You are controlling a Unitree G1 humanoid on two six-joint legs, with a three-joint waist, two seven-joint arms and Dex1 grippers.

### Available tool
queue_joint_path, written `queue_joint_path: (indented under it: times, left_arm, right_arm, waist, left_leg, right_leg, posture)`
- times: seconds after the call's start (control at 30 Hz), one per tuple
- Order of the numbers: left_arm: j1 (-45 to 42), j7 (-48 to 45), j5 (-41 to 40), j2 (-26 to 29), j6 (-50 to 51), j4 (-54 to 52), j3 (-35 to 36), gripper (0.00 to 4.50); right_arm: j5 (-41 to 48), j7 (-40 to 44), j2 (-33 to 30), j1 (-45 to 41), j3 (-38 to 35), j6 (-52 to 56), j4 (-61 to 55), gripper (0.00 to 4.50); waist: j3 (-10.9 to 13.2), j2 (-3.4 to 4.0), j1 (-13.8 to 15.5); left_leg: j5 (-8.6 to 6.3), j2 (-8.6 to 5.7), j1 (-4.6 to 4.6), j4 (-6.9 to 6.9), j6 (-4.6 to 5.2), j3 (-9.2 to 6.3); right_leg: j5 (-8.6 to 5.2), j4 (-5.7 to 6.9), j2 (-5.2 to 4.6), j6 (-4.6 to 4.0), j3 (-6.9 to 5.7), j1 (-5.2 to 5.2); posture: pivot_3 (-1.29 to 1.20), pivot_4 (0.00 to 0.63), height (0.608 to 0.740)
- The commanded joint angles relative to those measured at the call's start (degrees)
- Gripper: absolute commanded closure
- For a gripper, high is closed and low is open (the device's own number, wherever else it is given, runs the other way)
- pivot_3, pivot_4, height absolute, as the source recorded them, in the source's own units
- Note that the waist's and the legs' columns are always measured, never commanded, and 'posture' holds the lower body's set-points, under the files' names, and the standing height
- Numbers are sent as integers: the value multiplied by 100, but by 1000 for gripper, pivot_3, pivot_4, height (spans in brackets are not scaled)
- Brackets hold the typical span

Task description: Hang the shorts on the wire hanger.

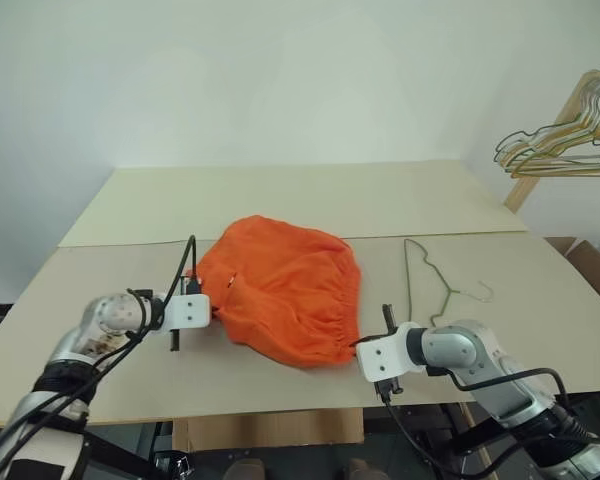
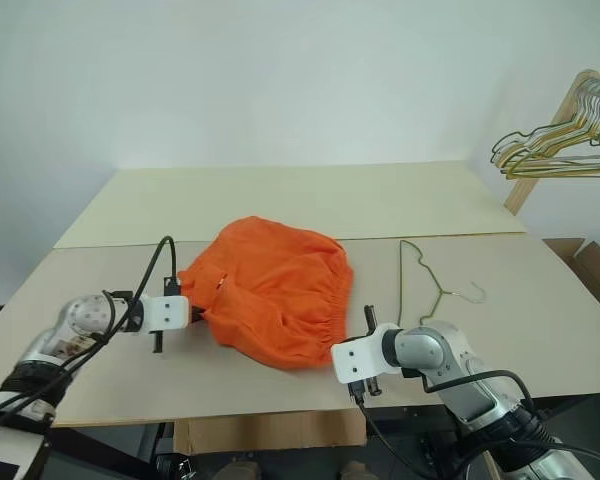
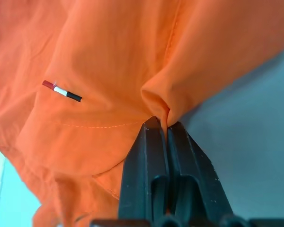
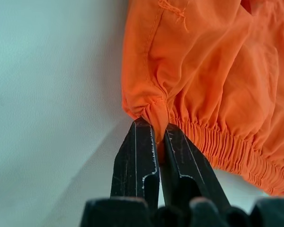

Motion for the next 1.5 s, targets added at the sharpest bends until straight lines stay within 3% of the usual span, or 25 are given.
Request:
queue_joint_path:
  times: [0.03, 0.3, 0.5, 0.6, 0.7, 0.83, 0.93, 1.1, 1.5]
  left_arm:
    - [244, -382, -281, 492, 341, -646, 248, 4436]
    - [1309, -563, -806, 1085, 1180, -2064, 709, 4436]
    - [1480, -236, -1403, 507, 2183, -2637, 945, 4436]
    - [1285, -186, -1487, 301, 2346, -2408, 991, 4436]
    - [1168, -529, -1668, 305, 2291, -2141, 954, 3846]
    - [810, -611, -1571, 170, 1934, -1592, 838, 2622]
    - [612, -1423, -1889, 297, 1897, -1269, 783, 2622]
    - [32, -1943, -2033, 163, 1840, -559, 815, 2622]
    - [-589, -2062, -1763, -19, 1223, 522, 748, 2622]
  right_arm:
    - [-104, -158, -40, -54, -105, -48, -73, 4500]
    - [74, -15, 1, -95, -95, 36, -299, 4500]
    - [683, 366, 199, -167, -151, 455, -738, 4500]
    - [632, 316, 297, -337, -170, 611, -668, 4500]
    - [502, 237, 257, -404, -144, 492, -498, 4500]
    - [489, 211, 227, -465, -122, 422, -377, 4500]
    - [497, 205, 262, -544, -100, 417, -309, 4500]
    - [518, 187, 298, -580, -89, 400, -281, 4500]
    - [457, 116, 283, -455, -82, 378, -288, 4500]
  waist:
    - [0, 0, -44]
    - [2, -2, -92]
    - [2, -3, -52]
    - [3, -4, -36]
    - [2, -4, -42]
    - [3, -5, -35]
    - [3, -5, -41]
    - [3, -6, -57]
    - [3, -6, -96]
  left_leg:
    - [0, 0, 1, -1, 0, 1]
    - [-1, 4, 1, 0, 1, 5]
    - [0, 5, 4, 0, 1, 6]
    - [0, 5, 6, 4, 1, 6]
    - [0, 4, 11, 3, 1, 5]
    - [0, 3, 7, -1, 1, 5]
    - [0, 2, 2, 1, 1, 5]
    - [0, 2, 4, 1, 1, 5]
    - [-1, 1, 2, 1, 3, 4]
  right_leg:
    - [-1, 0, 0, 1, 1, 1]
    - [-4, 5, -1, 5, 3, -2]
    - [-24, 10, -1, 39, 3, 0]
    - [-23, 18, 0, 39, 3, 0]
    - [-22, 18, 4, 36, 3, 1]
    - [-11, 16, 4, 12, 5, -3]
    - [-4, 12, 3, 1, 5, -2]
    - [-5, 13, 5, 2, 5, -2]
    - [-5, 11, 5, 2, 7, -3]
  posture:
    - [86, 0, 740]
    - [101, 0, 740]
    - [114, 0, 740]
    - [115, 0, 740]
    - [115, 0, 740]
    - [115, 0, 740]
    - [115, 0, 740]
    - [109, 0, 740]
    - [89, 0, 740]
